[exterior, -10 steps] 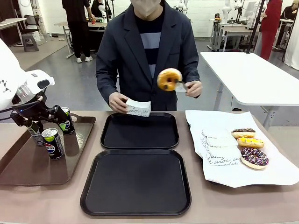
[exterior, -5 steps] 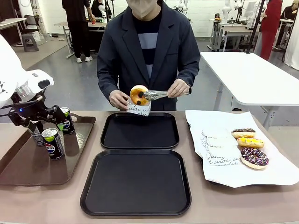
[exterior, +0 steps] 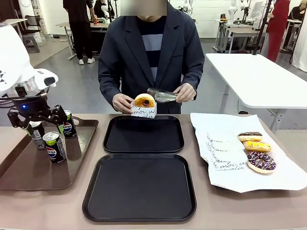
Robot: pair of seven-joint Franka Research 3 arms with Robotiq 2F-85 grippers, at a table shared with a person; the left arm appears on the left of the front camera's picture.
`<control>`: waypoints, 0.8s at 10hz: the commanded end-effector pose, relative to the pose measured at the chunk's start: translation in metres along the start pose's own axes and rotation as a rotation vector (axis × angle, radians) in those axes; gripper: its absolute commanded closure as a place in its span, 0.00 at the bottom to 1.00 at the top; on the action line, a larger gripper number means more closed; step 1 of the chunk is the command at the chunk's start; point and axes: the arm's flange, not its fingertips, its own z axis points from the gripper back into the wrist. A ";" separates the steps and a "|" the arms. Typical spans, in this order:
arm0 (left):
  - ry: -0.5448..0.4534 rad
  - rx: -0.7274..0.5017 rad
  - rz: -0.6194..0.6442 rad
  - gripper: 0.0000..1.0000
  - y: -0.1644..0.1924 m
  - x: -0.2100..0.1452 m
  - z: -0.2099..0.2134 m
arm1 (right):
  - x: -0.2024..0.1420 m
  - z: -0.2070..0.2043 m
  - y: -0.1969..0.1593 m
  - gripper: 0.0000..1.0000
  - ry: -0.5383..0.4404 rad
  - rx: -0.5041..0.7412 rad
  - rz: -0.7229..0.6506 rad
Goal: Set up donuts and drinks on trays.
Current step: Pick up one Pepsi coke and place it on the Flat Tray.
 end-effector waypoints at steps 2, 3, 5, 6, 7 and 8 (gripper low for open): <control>0.058 -0.012 0.031 0.00 -0.002 0.021 -0.009 | -0.001 -0.001 -0.001 0.00 -0.014 0.018 0.015; 0.061 -0.006 0.030 0.00 -0.001 0.025 -0.014 | -0.001 -0.001 -0.001 0.00 -0.014 0.018 0.015; 0.060 0.002 0.023 0.00 -0.001 0.033 -0.025 | -0.001 -0.001 -0.001 0.00 -0.014 0.018 0.015; 0.064 -0.004 0.012 0.00 -0.002 0.035 -0.031 | -0.001 -0.001 -0.001 0.00 -0.014 0.018 0.015; 0.074 -0.008 0.002 0.00 -0.004 0.036 -0.038 | -0.001 -0.001 -0.001 0.00 -0.014 0.018 0.015; 0.083 -0.007 -0.002 0.00 -0.005 0.036 -0.043 | -0.001 -0.001 -0.001 0.00 -0.014 0.018 0.015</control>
